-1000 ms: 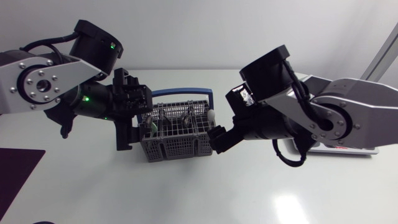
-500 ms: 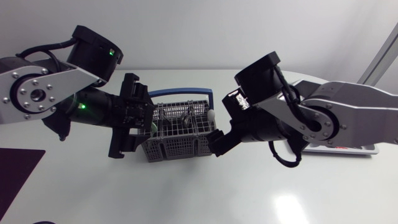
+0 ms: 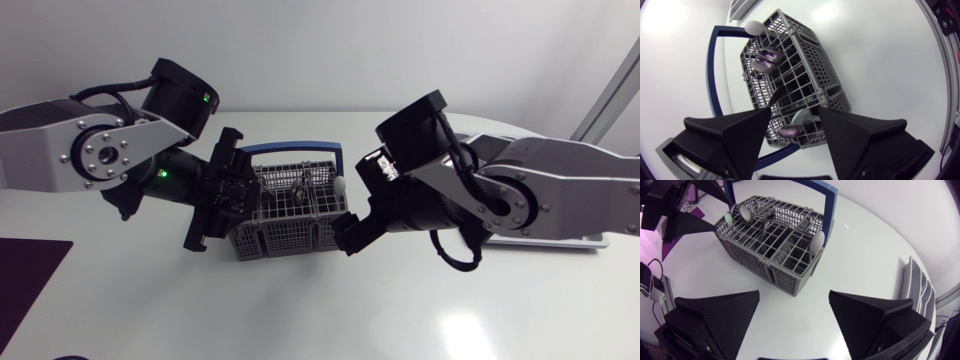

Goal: Unload the cutlery basket into the drawer organizer.

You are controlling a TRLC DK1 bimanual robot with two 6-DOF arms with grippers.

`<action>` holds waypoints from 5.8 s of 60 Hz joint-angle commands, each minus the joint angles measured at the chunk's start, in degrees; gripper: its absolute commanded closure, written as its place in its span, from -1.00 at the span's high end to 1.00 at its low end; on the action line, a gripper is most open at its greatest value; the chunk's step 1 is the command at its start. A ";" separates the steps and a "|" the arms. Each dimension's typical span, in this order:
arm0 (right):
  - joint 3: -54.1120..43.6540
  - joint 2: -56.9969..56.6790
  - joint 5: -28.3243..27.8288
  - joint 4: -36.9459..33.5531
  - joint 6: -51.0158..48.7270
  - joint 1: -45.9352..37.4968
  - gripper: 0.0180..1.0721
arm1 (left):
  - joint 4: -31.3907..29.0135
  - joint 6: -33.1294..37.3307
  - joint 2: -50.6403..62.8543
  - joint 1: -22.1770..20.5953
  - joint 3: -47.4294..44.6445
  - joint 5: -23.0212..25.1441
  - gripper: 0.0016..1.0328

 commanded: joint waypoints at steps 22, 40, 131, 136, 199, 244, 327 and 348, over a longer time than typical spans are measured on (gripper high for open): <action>-3.15 1.44 -1.11 1.82 -1.39 -1.74 0.90 | 1.14 7.53 3.42 2.63 3.41 -0.10 -0.27; -3.41 1.71 -1.38 2.44 -1.74 -2.26 0.90 | 0.26 9.55 4.74 2.63 4.03 0.16 -0.41; -4.90 1.00 -1.47 2.61 -2.18 -2.88 0.90 | -5.63 10.25 5.44 2.27 4.91 0.86 -0.92; -5.08 0.83 -1.47 2.61 -2.18 -2.88 0.90 | -5.46 9.81 4.65 2.27 4.64 1.22 -0.92; -6.49 -3.22 -1.47 1.91 -1.91 -1.91 0.90 | -8.09 5.68 -3.08 2.19 9.39 1.92 -0.92; -7.54 -7.08 -0.85 0.15 -0.77 1.08 0.90 | -11.34 -18.05 -7.48 -0.27 10.80 -6.61 -0.92; -10.88 -20.79 -3.31 5.86 -11.58 8.72 0.90 | -18.90 -87.39 -3.70 -10.21 14.75 5.00 -0.94; -10.44 -15.96 -2.26 12.19 -14.66 10.57 0.74 | -17.85 -88.54 1.31 -10.21 17.65 7.28 -0.94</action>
